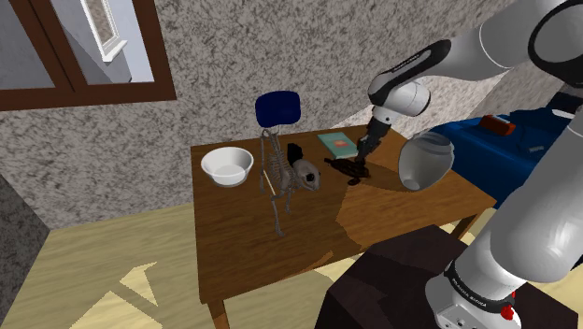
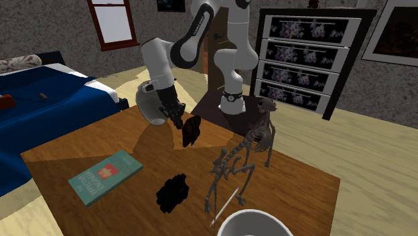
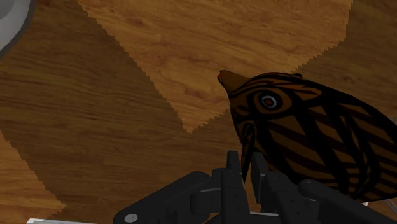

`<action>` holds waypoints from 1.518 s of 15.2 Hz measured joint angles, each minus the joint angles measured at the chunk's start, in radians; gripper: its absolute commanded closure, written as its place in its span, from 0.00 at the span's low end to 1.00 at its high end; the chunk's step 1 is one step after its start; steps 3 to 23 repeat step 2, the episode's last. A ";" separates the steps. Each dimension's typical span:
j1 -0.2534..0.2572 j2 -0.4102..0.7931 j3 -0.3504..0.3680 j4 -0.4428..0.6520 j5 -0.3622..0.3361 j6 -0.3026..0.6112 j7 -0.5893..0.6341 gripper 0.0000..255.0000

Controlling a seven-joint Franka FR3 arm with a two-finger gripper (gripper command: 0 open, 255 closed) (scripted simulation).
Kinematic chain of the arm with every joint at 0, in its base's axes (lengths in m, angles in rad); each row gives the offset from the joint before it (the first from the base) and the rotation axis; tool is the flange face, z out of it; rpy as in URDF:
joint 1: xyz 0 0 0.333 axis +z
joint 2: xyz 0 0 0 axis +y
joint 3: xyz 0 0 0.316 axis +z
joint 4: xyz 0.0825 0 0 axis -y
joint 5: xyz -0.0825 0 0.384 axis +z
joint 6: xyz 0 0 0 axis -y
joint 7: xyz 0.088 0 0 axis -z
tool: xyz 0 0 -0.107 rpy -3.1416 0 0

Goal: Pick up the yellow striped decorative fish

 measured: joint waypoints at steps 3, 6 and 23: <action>-0.001 -0.018 -0.003 0.003 -0.017 -0.016 0.014 1.00; -0.001 -0.018 -0.003 0.003 -0.017 -0.016 0.014 1.00; -0.001 -0.018 -0.003 0.003 -0.017 -0.016 0.014 1.00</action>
